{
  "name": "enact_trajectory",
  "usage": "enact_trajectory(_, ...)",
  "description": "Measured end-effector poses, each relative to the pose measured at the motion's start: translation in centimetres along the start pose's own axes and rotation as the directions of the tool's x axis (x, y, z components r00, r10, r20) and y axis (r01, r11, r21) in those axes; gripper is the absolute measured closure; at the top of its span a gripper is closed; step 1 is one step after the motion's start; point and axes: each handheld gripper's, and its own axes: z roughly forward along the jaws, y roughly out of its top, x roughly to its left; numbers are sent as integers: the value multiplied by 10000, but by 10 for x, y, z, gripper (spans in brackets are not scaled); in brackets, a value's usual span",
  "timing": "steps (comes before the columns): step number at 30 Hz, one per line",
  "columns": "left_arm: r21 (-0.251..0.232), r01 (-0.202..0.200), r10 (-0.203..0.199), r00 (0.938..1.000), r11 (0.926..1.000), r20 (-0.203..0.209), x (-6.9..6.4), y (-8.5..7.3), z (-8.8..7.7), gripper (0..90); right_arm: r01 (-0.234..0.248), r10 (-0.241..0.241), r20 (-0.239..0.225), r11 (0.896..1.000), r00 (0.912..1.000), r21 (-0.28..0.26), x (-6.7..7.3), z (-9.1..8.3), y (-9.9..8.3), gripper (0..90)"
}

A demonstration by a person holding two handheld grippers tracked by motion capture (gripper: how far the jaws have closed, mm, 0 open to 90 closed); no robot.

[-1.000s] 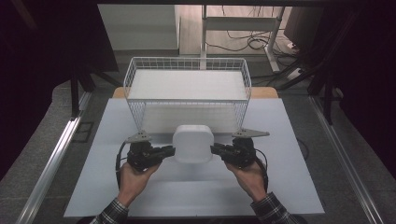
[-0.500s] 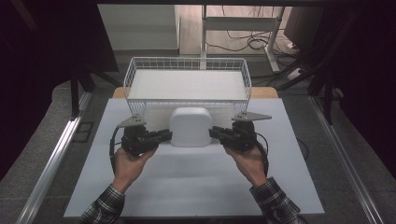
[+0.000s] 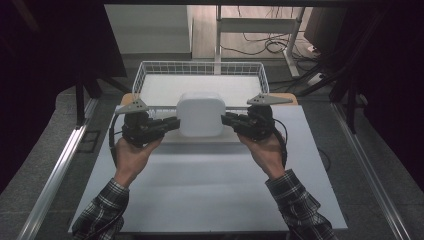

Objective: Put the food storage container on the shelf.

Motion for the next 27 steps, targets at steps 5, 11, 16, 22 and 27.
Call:
enact_trajectory(5,-164,-78,78,10000,9998,-12,5,13,-2,811,129,-128,83,9997,9999,-200,-2,3,18,772)
enact_trajectory(11,-266,-185,182,9998,9995,-84,13,34,-3,811,141,-134,178,9991,9998,-388,-6,6,35,771)
enact_trajectory(16,-296,-123,121,9999,9995,-78,20,46,0,810,39,-28,237,9988,9997,-486,-12,10,47,768)
enact_trajectory(22,-222,52,-54,10000,9997,-79,29,51,8,807,-125,139,349,9991,9993,-416,-21,19,53,763)
enact_trajectory(27,-195,276,-278,9996,9994,-82,35,52,17,804,-297,313,490,9990,9983,-334,-27,25,55,758)
